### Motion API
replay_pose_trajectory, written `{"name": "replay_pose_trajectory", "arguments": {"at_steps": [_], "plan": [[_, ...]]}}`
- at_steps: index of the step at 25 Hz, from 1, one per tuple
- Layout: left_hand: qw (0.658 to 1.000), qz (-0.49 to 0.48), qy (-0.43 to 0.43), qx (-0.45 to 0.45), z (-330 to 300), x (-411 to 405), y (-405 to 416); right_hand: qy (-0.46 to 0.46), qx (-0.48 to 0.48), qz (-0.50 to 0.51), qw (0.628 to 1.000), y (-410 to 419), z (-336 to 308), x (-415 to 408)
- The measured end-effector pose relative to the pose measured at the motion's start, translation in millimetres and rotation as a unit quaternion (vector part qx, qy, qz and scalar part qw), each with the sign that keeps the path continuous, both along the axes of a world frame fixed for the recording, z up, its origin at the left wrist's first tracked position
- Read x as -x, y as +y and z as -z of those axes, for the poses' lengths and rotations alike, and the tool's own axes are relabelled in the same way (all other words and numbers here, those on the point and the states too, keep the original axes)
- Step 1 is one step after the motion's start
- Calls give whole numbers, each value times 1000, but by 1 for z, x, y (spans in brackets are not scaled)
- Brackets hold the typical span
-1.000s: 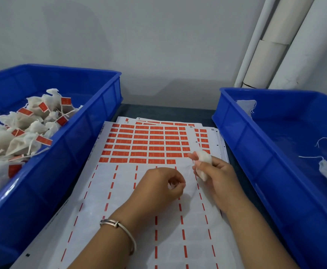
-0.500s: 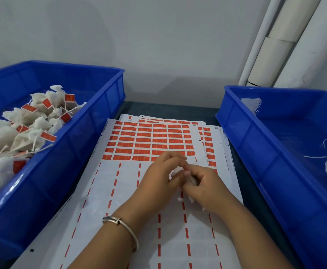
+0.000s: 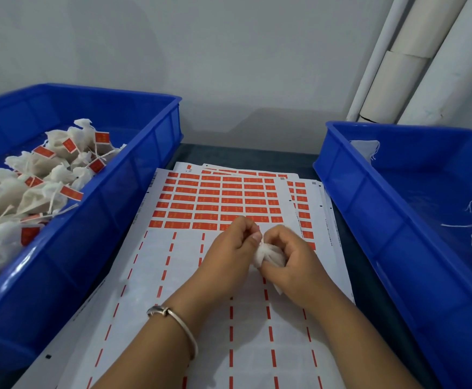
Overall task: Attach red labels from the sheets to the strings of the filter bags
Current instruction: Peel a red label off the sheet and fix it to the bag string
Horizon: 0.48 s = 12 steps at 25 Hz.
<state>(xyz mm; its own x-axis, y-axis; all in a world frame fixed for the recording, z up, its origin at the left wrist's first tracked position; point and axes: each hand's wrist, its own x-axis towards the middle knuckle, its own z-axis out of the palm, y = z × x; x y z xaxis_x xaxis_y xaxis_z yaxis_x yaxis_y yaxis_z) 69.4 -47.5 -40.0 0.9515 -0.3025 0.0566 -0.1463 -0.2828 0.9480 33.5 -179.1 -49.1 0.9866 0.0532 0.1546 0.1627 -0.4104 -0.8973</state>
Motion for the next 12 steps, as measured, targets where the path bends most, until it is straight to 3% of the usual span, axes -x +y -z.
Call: {"name": "replay_pose_trajectory", "arguments": {"at_steps": [8,12], "plan": [[990,-56,113,67,-1,-1,-5,-97,14,79,992,1,1,0],[987,-67,128,76,-1,-2,-4,-105,27,116,987,0,1,-2]]}}
